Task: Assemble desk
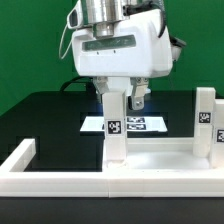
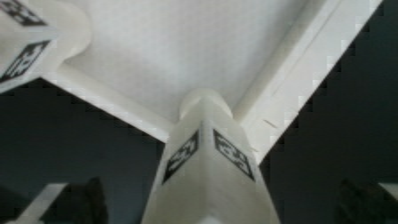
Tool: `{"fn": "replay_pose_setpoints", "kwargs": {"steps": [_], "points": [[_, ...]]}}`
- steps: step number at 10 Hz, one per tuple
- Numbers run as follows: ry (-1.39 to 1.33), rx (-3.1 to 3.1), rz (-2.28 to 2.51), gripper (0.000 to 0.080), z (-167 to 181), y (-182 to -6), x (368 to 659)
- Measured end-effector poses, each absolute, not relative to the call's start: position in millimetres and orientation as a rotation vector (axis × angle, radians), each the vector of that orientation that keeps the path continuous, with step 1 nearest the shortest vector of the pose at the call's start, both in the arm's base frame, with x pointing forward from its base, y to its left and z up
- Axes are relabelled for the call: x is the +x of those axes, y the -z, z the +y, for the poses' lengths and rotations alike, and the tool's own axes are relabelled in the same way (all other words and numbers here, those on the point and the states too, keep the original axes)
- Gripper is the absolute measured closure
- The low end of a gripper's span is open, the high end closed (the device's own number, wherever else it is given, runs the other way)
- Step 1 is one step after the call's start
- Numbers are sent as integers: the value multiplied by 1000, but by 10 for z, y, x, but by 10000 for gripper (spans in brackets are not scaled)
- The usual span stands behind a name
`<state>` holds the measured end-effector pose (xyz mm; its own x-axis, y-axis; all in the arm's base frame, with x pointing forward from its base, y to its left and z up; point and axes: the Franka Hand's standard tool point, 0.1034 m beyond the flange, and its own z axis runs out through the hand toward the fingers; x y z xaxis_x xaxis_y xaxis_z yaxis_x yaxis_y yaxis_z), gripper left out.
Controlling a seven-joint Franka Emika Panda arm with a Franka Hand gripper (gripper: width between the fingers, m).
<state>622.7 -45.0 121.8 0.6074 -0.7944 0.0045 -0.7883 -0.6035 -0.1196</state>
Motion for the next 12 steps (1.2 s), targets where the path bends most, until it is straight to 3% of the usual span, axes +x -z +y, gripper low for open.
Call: {"fn": "replay_pose_setpoints", "kwargs": {"steps": [2,5,7,12], "points": [[41,-2970,864,151,-462,-1228,6256],[41,-2954,922,176,-468,-1217,6251],[36,-2889,1101,516,-461,-1212,6250],[20,-2613,1649,512,-430,-1206,6310]]}}
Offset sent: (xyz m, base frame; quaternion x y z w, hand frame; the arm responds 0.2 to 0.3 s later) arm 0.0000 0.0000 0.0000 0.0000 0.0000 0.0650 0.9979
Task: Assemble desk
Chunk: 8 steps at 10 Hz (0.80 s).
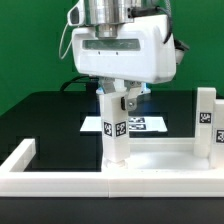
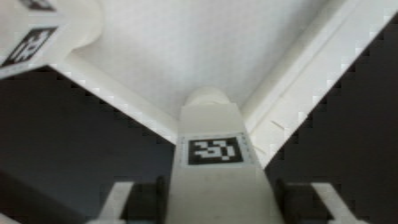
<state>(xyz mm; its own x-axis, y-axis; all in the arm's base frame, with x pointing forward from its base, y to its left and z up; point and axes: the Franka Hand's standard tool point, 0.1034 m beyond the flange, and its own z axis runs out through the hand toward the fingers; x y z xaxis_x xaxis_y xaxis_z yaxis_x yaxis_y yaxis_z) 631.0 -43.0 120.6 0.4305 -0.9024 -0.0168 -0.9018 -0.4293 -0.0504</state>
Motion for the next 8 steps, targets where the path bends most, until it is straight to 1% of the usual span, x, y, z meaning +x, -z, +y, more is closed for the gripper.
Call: {"fn": "replay_pose_setpoints", "kwargs": {"steps": [2,4,5,6,7,8], "points": [[11,-2233,2097,512,-392,-1201,6347],[24,-1940,2326,512,-343,-1192,6357],[25,-1978,2296,512,-344,-1189,6356],[27,-2005,2273,407,-343,-1183,6355],[28,-2035,2251,271,-349,-1182,6351],[23,-2292,2018,271,-378,-1181,6317]]}}
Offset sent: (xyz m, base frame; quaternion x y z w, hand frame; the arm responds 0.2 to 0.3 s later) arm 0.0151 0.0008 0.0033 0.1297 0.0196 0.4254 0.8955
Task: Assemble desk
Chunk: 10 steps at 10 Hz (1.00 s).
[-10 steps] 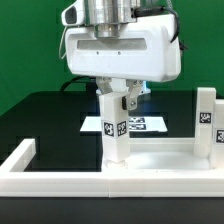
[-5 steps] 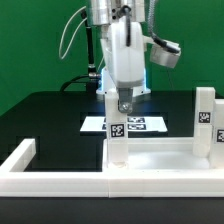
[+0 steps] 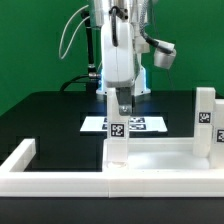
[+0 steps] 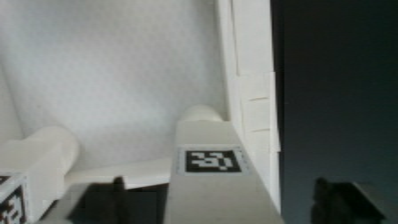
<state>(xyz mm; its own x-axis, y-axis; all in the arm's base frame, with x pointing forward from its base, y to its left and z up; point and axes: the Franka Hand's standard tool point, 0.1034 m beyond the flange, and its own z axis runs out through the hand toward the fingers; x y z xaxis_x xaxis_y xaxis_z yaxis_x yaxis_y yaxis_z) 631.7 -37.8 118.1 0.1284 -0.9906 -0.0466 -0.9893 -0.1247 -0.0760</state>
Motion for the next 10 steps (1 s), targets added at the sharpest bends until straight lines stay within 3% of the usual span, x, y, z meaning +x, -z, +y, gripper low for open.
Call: {"fn": "replay_pose_setpoints", "kwargs": {"steps": [1,2,6,9,10], "points": [[17,-2495,1774,175,-384,-1183,6288],[11,-2617,1591,157,-370,-1181,6270],[33,-2808,1247,151,-389,-1176,6276],[65,-3118,463,151,-439,-1185,6329],[65,-3100,567,151,-438,-1184,6328]]}}
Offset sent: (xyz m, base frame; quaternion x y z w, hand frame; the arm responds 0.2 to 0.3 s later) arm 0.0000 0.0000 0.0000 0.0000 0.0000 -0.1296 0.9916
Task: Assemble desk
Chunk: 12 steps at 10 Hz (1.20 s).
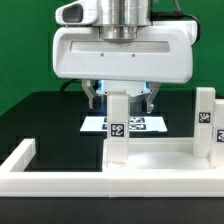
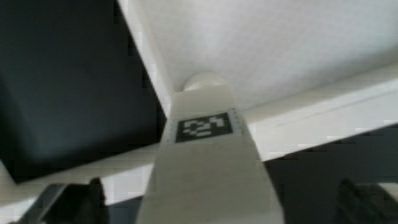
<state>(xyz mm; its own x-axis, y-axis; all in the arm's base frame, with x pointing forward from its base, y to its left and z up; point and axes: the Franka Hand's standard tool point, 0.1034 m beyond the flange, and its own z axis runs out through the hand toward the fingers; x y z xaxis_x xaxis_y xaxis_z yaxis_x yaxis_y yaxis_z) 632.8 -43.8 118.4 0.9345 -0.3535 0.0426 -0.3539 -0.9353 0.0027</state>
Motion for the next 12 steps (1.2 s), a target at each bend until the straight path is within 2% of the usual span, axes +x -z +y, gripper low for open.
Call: {"fn": "replay_pose_setpoints", "kwargs": {"steps": [2,3,4,7,10,12], "points": [[-65,3071,-608,421,-437,-1181,6327],[-64,3058,-678,421,-435,-1179,6327],[-65,3025,-821,514,-434,-1179,6327],[-66,2924,-1146,513,-439,-1174,6327],[-20,2663,-1863,512,-546,-1166,6328],[-1,2241,-2404,511,-480,-1152,6330]]}}
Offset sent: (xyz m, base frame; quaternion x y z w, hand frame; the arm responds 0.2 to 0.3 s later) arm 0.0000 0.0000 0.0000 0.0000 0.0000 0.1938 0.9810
